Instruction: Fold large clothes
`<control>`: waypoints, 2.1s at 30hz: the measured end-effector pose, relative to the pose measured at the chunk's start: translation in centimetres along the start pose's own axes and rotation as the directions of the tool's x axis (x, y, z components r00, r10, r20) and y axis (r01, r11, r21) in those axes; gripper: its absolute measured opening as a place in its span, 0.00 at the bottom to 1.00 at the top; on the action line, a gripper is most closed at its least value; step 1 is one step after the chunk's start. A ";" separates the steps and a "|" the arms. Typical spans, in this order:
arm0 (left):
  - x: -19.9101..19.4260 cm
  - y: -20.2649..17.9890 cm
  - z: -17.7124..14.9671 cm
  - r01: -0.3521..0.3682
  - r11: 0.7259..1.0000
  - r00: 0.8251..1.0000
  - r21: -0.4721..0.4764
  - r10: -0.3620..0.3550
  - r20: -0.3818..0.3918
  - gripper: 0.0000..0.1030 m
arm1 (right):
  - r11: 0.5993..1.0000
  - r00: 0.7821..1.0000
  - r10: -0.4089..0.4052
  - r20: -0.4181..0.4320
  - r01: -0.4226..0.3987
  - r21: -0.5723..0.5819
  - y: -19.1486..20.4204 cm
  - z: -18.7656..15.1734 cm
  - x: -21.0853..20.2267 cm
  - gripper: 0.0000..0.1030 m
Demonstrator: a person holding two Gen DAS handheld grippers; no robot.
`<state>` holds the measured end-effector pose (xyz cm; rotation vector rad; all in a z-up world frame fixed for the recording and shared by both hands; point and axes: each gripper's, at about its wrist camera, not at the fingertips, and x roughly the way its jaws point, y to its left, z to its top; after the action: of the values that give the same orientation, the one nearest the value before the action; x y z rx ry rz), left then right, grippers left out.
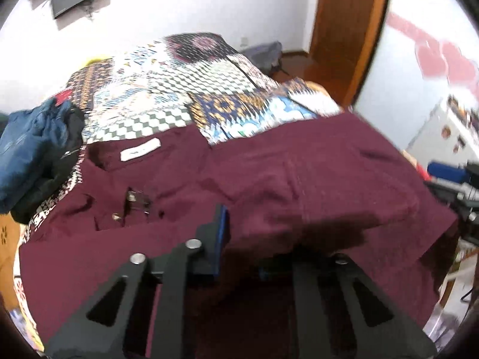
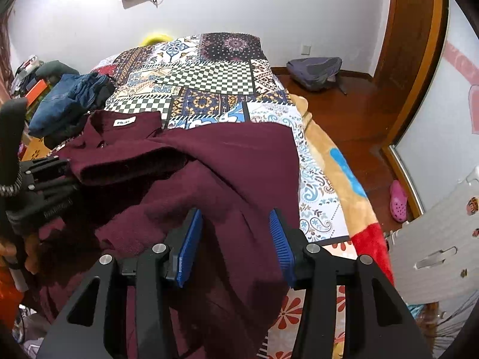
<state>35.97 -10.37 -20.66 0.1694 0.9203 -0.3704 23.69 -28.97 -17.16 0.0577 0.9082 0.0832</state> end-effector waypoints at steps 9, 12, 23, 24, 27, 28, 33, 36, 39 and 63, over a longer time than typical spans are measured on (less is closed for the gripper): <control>-9.8 8.7 1.3 -0.057 0.967 0.962 -0.248 0.120 0.247 0.04 | 0.998 0.993 -0.022 0.113 0.029 -0.058 2.3 2.9 -2.1 0.45; -13.6 12.1 0.7 -0.081 0.939 0.927 -0.333 0.194 0.322 0.04 | 0.996 0.988 -0.045 0.150 0.056 -0.064 3.5 3.6 -2.3 0.51; -15.1 20.5 -6.9 -0.160 0.855 0.919 -0.493 0.311 0.241 0.04 | 0.991 0.999 -0.023 0.026 0.027 -0.134 7.3 2.4 1.9 0.52; -14.2 21.1 -7.9 -0.159 0.848 0.931 -0.505 0.299 0.210 0.04 | 0.991 1.000 -0.018 0.010 0.019 -0.131 7.4 2.2 2.2 0.52; -12.2 22.4 -10.8 -0.152 0.832 0.960 -0.534 0.254 0.122 0.08 | 0.993 0.999 -0.003 -0.043 -0.002 -0.118 7.5 1.3 3.2 0.52; -11.3 22.9 -12.0 -0.145 0.824 0.970 -0.548 0.228 0.086 0.08 | 0.992 0.999 -0.007 -0.051 0.000 -0.125 7.7 0.9 3.3 0.52; -8.5 24.5 -16.6 -0.042 0.757 0.998 -0.652 0.061 0.005 0.11 | 0.978 0.997 -0.061 -0.036 0.052 -0.204 8.7 -0.2 3.2 0.53; -8.2 25.7 -17.7 0.019 0.709 1.000 -0.705 -0.008 0.020 0.16 | 0.969 0.996 -0.090 -0.024 0.082 -0.233 9.1 -0.5 3.2 0.53; -8.5 26.1 -17.7 0.053 0.689 0.999 -0.723 -0.034 0.041 0.17 | 0.970 0.996 -0.084 -0.022 0.077 -0.230 8.8 -0.5 3.1 0.53; -8.8 25.4 -16.8 -0.199 0.694 0.974 -0.692 0.216 -0.063 0.13 | 0.983 0.997 -0.074 -0.005 0.074 0.168 -1.7 -0.3 -0.9 0.53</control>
<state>28.42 20.21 -24.03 -0.4313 0.9503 0.2085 22.97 -30.77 -16.79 0.1808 0.9136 -0.0634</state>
